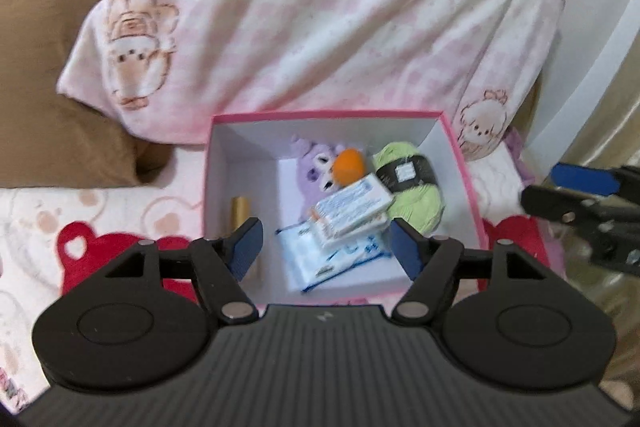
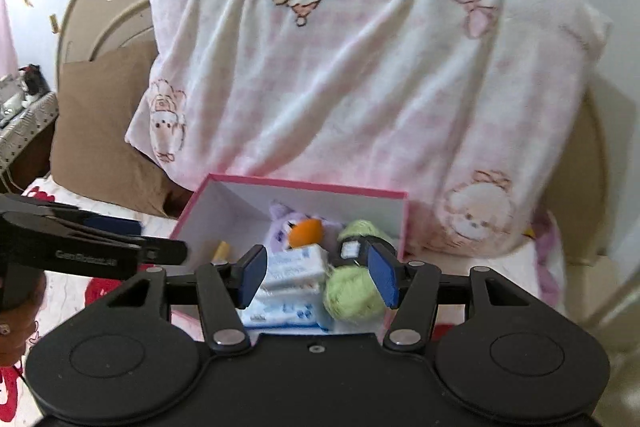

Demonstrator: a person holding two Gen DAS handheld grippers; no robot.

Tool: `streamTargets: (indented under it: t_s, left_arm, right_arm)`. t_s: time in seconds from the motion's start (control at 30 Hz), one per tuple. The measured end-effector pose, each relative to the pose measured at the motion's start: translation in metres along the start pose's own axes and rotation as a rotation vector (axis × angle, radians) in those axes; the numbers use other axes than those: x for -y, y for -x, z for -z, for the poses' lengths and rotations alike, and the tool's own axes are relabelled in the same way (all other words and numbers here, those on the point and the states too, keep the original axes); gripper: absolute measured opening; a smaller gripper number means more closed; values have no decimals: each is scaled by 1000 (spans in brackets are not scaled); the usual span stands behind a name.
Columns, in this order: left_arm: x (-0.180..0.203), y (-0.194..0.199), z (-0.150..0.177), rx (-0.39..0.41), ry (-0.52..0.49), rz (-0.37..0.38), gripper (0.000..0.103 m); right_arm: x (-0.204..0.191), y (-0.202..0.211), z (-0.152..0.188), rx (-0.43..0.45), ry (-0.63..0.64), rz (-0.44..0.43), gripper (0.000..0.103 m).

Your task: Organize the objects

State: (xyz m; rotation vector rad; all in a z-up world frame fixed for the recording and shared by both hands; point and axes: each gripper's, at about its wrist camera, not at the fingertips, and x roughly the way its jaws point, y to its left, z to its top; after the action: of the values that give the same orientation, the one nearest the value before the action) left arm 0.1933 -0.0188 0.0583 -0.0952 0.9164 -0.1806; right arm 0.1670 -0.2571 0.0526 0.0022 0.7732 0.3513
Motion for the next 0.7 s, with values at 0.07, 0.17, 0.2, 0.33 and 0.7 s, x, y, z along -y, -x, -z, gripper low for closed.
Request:
streamTargets:
  t_s: [0.07,0.17,0.2,0.33,0.7]
  left_arm:
    - [0,6,8,-2,-7,-11,71]
    - [-2,17,22,-12,-2,-10,73]
    - [-2,22,27,-13,3,-9,74]
    - [-2,34,47,-28,5,-13,74]
    - [-2,84,86,36,17,-65,90]
  right_arm:
    - [-1,11,6,-9,-5,4,62]
    - [-9,27,15,-10,13,24,64]
    - [-12,32,18,-9,16,26,66]
    - [-22,44,31,-19,19,31,68]
    - [-41,50,68,-76,10,86,75]
